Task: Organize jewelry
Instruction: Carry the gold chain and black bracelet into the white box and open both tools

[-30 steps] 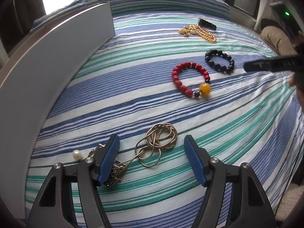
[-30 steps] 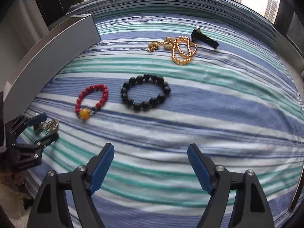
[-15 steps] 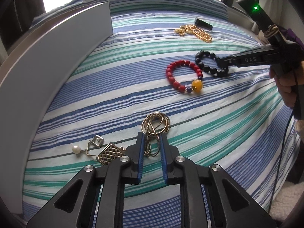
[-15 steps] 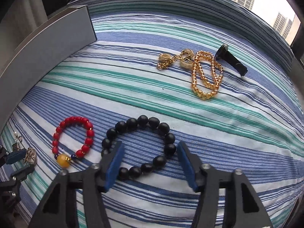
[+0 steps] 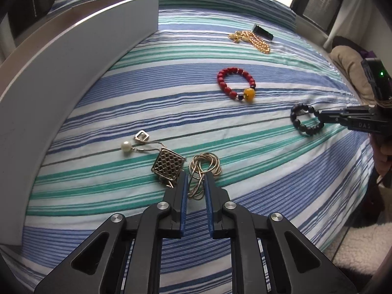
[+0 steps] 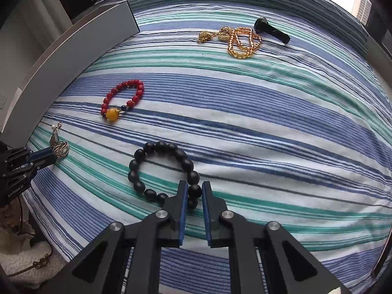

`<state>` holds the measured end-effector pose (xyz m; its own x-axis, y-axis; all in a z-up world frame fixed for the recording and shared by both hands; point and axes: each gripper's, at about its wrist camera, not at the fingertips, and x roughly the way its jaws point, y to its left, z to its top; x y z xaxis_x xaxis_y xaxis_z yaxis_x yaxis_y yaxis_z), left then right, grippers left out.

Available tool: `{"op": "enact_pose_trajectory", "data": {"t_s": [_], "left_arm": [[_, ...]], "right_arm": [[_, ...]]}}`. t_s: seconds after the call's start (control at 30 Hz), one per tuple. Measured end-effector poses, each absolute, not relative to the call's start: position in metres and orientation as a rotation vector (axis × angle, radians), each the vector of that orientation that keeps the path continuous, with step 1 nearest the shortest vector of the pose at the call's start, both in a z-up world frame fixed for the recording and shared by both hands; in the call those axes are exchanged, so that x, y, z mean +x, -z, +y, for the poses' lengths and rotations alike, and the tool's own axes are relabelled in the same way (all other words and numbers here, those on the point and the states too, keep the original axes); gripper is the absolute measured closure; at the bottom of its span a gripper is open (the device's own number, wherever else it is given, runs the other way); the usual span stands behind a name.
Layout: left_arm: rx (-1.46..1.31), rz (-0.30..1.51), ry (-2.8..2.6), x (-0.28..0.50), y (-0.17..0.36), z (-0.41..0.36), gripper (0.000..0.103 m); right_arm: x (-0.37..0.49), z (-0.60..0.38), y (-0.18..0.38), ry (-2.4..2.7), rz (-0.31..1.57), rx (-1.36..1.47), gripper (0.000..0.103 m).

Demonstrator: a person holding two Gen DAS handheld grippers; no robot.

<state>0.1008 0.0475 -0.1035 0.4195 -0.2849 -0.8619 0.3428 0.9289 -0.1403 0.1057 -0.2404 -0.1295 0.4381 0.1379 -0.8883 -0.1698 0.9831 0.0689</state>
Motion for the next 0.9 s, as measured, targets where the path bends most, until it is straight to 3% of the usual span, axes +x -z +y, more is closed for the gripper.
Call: {"op": "enact_pose_trajectory", "data": {"t_s": [0.1, 0.2, 0.33, 0.4, 0.43, 0.47, 0.6, 0.9], "left_arm": [[0.06, 1.068, 0.374, 0.1, 0.104, 0.053, 0.091], [0.065, 1.071, 0.372, 0.099, 0.107, 0.053, 0.09], [0.081, 1.075, 0.374, 0.099, 0.111, 0.047, 0.088], [0.088, 1.073, 0.375, 0.098, 0.113, 0.045, 0.086], [0.084, 1.077, 0.379, 0.099, 0.113, 0.045, 0.086], [0.075, 1.083, 0.381, 0.1, 0.114, 0.046, 0.088], [0.02, 1.07, 0.383, 0.101, 0.105, 0.056, 0.103], [-0.078, 0.954, 0.366, 0.096, 0.046, 0.083, 0.103]], "right_arm": [[0.106, -0.245, 0.134, -0.183, 1.095, -0.014, 0.089], [0.109, -0.248, 0.134, -0.179, 1.095, -0.005, 0.065], [0.117, -0.234, 0.137, -0.174, 1.067, -0.095, 0.063], [0.119, -0.227, 0.142, -0.167, 1.073, -0.148, 0.065], [0.119, -0.223, 0.142, -0.158, 1.061, -0.186, 0.085], [0.117, -0.221, 0.142, -0.157, 1.06, -0.205, 0.091], [0.109, -0.228, 0.127, -0.168, 1.036, -0.137, 0.091], [0.079, -0.224, 0.054, -0.21, 0.868, -0.095, 0.091]]}}
